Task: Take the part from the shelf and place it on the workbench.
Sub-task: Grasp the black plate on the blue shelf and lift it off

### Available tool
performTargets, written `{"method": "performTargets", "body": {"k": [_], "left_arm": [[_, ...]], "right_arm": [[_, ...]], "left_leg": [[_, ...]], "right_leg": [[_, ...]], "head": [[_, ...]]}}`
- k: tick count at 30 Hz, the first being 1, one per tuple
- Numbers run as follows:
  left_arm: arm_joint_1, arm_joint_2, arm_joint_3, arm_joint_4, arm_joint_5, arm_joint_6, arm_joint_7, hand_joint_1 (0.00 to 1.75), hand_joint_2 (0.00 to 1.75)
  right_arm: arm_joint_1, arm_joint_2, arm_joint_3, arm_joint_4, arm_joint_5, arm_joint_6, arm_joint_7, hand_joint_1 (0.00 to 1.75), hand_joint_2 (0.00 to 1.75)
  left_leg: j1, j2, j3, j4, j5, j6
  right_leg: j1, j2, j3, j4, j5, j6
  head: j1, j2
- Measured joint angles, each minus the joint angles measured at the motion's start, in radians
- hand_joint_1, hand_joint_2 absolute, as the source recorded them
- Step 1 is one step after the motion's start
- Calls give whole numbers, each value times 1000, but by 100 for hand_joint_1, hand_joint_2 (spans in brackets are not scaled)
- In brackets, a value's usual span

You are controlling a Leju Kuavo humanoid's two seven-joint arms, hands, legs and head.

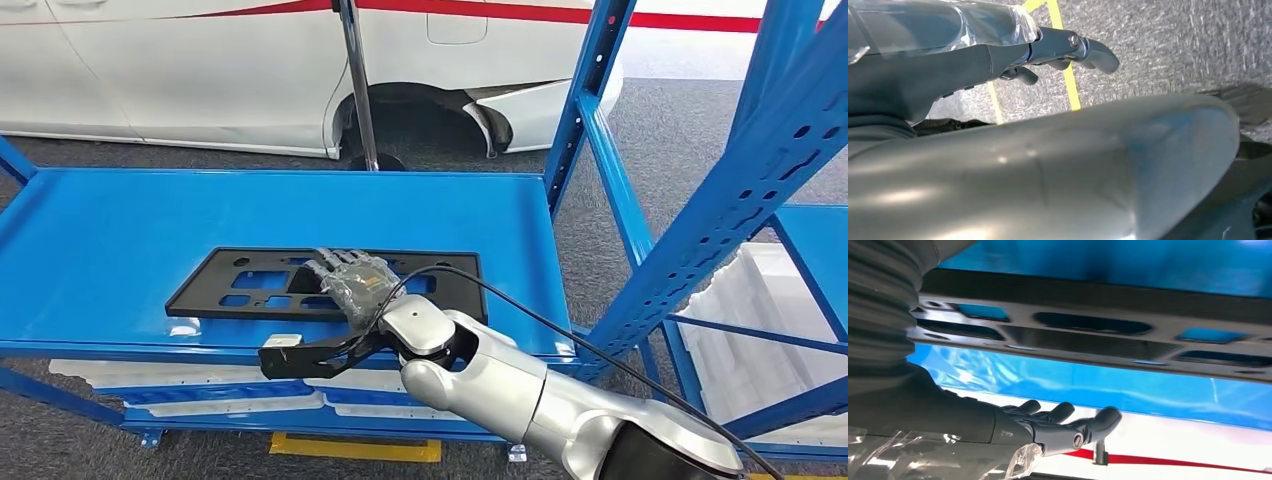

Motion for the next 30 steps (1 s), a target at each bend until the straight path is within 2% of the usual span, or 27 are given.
{"method": "performTargets", "body": {"k": [4, 9, 13, 18, 30], "left_arm": [[0, 1, 0, 0, 0, 0, 0, 0, 0], [0, 1, 0, 0, 0, 0, 0, 0, 0], [0, 1, 0, 0, 0, 0, 0, 0, 0], [0, 1, 0, 0, 3, 0, 0, 0, 0], [0, 1, 0, 0, 8, 0, 0, 0, 0]], "right_arm": [[0, 1, 0, 0, 0, 0, 0, 0, 175], [0, 1, 0, 0, 0, 0, 0, 0, 175], [0, 1, 0, 0, 0, 0, 0, 0, 175], [0, 1, 0, 0, 0, 0, 0, 0, 175], [2, 3, 2, 0, 0, 4, -4, 0, 175]], "left_leg": [[-2, 2, 0, 1, -2, 23], [2, 2, 2, -5, 1, 14], [5, 2, 1, -7, 1, -9], [4, 1, 1, -7, 0, -12], [-1, 1, 1, -6, 0, -12]], "right_leg": [[2, 4, 1, -6, 0, -4], [8, 4, 0, -5, -3, -10], [10, 4, -1, -4, -4, -13], [9, 3, 0, -5, -4, -13], [4, 3, 0, -5, -4, -13]], "head": [[-1, 0], [-1, 0], [-1, 0], [-1, 0], [0, 0]]}}
